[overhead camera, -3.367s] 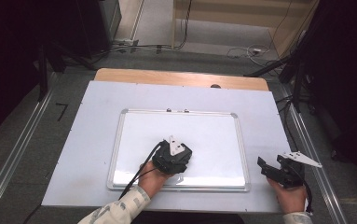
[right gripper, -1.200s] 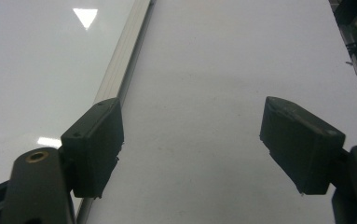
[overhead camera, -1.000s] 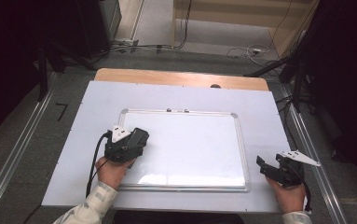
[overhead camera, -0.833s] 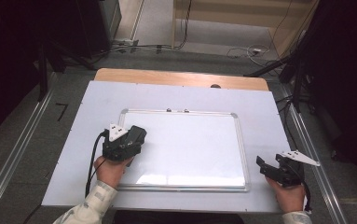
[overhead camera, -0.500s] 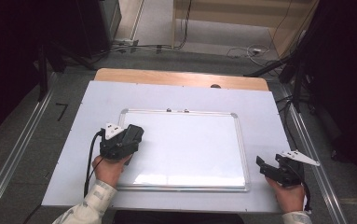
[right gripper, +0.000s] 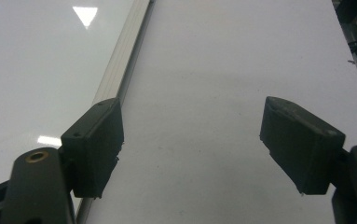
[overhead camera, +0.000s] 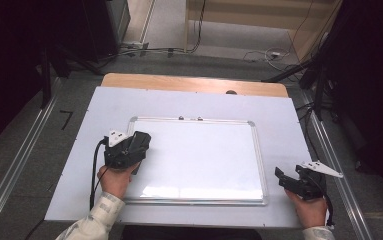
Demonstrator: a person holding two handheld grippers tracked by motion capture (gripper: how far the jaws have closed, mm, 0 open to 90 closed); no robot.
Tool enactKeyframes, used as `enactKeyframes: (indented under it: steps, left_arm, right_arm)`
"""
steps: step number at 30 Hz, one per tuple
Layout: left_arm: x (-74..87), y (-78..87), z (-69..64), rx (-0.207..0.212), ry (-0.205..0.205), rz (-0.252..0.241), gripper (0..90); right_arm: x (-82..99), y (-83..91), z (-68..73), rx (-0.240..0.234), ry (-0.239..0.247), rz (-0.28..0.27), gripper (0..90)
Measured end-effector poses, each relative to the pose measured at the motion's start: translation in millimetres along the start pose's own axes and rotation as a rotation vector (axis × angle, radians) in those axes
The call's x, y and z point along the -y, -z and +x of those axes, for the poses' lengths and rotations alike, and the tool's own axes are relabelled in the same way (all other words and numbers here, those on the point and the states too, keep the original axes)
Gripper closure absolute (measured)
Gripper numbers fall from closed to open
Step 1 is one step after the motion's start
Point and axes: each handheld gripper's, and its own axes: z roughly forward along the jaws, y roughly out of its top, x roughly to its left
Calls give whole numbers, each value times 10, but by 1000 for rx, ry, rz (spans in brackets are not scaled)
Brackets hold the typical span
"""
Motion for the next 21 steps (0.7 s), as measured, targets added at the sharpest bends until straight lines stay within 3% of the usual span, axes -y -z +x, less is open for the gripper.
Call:
enactKeyframes:
  steps: [21]
  left_arm:
    - [-78,-51,110,-28,33,-13,411]
  right_arm:
    - [2,0,-1,6,1,1,202]
